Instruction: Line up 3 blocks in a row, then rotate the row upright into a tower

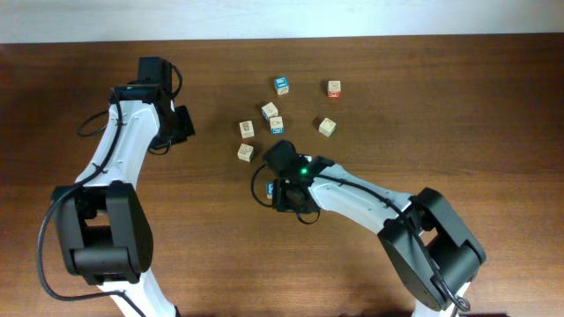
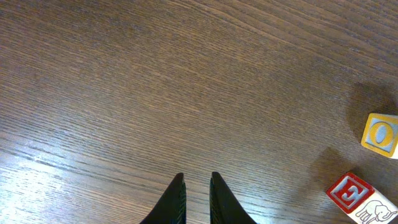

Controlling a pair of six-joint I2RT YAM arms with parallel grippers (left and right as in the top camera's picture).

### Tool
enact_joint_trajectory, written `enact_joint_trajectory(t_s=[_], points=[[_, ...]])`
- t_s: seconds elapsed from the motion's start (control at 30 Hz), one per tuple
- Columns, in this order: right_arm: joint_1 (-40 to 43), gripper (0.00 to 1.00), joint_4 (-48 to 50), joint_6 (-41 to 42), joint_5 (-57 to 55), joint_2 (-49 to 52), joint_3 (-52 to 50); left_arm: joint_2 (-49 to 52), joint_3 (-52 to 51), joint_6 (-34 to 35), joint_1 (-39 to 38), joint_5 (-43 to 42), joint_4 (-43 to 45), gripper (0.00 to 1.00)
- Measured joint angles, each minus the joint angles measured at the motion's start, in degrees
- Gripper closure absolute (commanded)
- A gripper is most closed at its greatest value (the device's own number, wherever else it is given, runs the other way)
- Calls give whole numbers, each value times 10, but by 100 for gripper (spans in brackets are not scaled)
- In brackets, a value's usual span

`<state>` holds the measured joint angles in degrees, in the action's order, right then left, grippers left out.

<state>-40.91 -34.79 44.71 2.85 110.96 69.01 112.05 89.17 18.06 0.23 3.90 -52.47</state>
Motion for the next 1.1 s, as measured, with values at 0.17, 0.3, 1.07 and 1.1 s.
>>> enact_joint_trajectory(t_s=[0.17, 0.3, 1.07, 1.1], points=[[-12, 69, 5, 1, 9, 0, 0, 0, 0, 0, 0, 0, 0, 87], [-12, 69, 10, 1, 8, 0, 0, 0, 0, 0, 0, 0, 0, 88], [-12, 72, -5, -21, 12, 4, 10, 0, 0, 0, 0, 0, -4, 91], [-12, 72, -42, -27, 17, 3, 24, 0, 0, 0, 0, -3, -9, 93]])
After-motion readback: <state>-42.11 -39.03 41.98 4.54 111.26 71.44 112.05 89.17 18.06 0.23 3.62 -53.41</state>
